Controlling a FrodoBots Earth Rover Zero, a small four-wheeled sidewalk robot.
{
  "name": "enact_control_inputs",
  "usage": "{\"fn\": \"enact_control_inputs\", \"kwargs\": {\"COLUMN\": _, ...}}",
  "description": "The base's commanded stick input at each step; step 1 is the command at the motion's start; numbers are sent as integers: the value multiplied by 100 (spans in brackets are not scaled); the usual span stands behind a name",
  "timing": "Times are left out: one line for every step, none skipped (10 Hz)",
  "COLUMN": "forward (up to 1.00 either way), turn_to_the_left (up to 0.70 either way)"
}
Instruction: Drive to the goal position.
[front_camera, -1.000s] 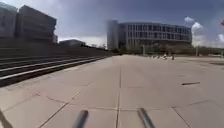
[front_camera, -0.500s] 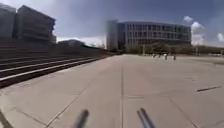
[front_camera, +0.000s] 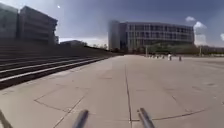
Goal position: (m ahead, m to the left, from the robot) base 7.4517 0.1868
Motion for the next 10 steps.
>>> {"fn": "enact_control_inputs", "kwargs": {"forward": 100, "turn_to_the_left": 0}}
{"fn": "enact_control_inputs", "kwargs": {"forward": 100, "turn_to_the_left": 0}}
{"fn": "enact_control_inputs", "kwargs": {"forward": 100, "turn_to_the_left": 0}}
{"fn": "enact_control_inputs", "kwargs": {"forward": 100, "turn_to_the_left": 0}}
{"fn": "enact_control_inputs", "kwargs": {"forward": 100, "turn_to_the_left": -1}}
{"fn": "enact_control_inputs", "kwargs": {"forward": 100, "turn_to_the_left": -14}}
{"fn": "enact_control_inputs", "kwargs": {"forward": 100, "turn_to_the_left": -27}}
{"fn": "enact_control_inputs", "kwargs": {"forward": 100, "turn_to_the_left": -17}}
{"fn": "enact_control_inputs", "kwargs": {"forward": 100, "turn_to_the_left": 0}}
{"fn": "enact_control_inputs", "kwargs": {"forward": 100, "turn_to_the_left": 0}}
